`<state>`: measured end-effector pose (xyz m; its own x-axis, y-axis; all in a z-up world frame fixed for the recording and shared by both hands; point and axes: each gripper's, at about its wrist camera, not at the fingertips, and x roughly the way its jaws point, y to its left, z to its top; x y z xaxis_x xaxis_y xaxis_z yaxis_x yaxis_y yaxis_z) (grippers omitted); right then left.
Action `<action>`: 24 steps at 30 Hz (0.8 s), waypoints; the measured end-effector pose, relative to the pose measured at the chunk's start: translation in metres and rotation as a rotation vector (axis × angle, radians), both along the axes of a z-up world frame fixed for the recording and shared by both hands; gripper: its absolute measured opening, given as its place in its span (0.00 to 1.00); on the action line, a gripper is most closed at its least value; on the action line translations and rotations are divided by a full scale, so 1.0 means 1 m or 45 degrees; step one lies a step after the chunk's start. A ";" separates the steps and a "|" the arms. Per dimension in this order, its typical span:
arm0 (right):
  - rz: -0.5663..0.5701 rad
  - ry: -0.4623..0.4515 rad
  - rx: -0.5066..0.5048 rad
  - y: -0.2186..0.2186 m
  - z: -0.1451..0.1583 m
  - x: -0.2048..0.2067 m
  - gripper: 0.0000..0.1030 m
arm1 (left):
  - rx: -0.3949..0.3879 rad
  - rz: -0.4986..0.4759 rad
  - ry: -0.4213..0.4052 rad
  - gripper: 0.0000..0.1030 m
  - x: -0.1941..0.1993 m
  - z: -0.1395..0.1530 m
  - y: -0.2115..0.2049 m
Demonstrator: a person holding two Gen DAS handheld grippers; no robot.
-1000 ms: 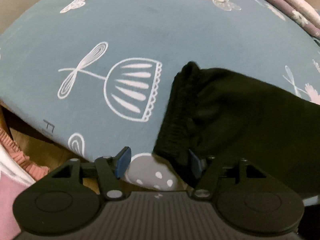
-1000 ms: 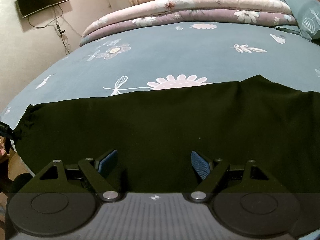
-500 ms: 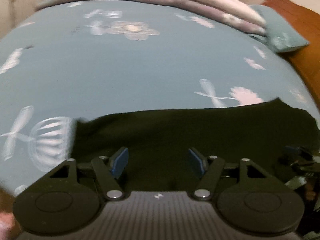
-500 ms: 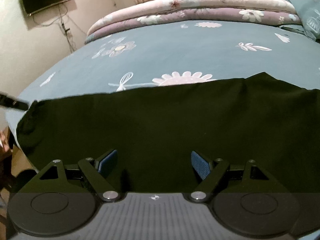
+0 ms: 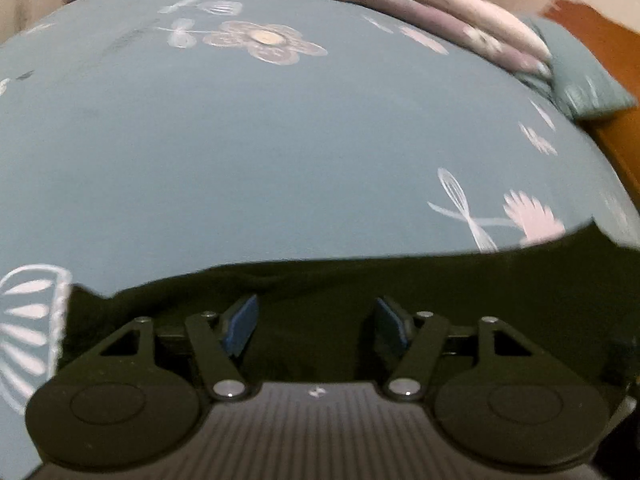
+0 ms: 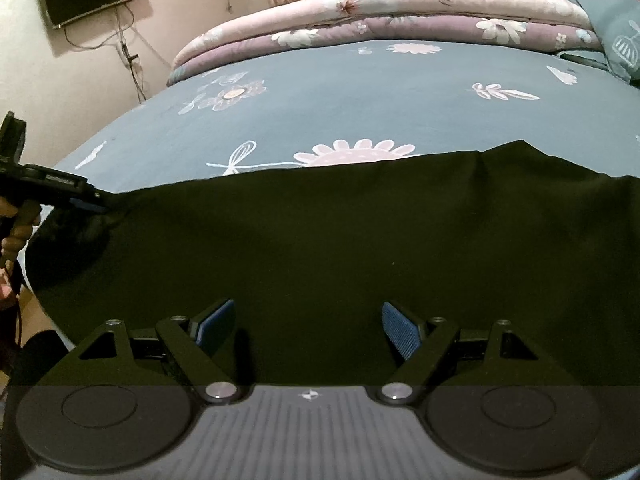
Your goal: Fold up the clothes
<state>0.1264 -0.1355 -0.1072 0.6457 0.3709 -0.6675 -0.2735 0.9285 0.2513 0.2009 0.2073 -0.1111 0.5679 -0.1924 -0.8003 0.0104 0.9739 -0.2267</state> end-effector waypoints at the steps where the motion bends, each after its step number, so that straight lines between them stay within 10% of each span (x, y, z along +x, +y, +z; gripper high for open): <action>1: -0.002 -0.002 0.012 -0.001 0.000 0.000 0.82 | -0.006 0.001 -0.008 0.60 -0.001 0.005 -0.003; 9: -0.016 -0.014 0.036 -0.004 0.002 0.000 0.82 | -0.351 -0.555 0.057 0.65 0.020 0.019 -0.117; 19: -0.074 -0.035 0.106 -0.034 0.003 -0.002 0.82 | -0.367 -0.222 0.138 0.55 0.069 -0.005 -0.100; 24: -0.097 -0.045 0.154 -0.043 0.000 -0.001 0.82 | -0.497 -0.412 0.100 0.63 0.065 0.018 -0.144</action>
<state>0.1256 -0.1782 -0.1076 0.6972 0.3960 -0.5976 -0.2139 0.9105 0.3539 0.2662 0.0635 -0.0931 0.3709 -0.6413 -0.6717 0.2657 0.7663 -0.5849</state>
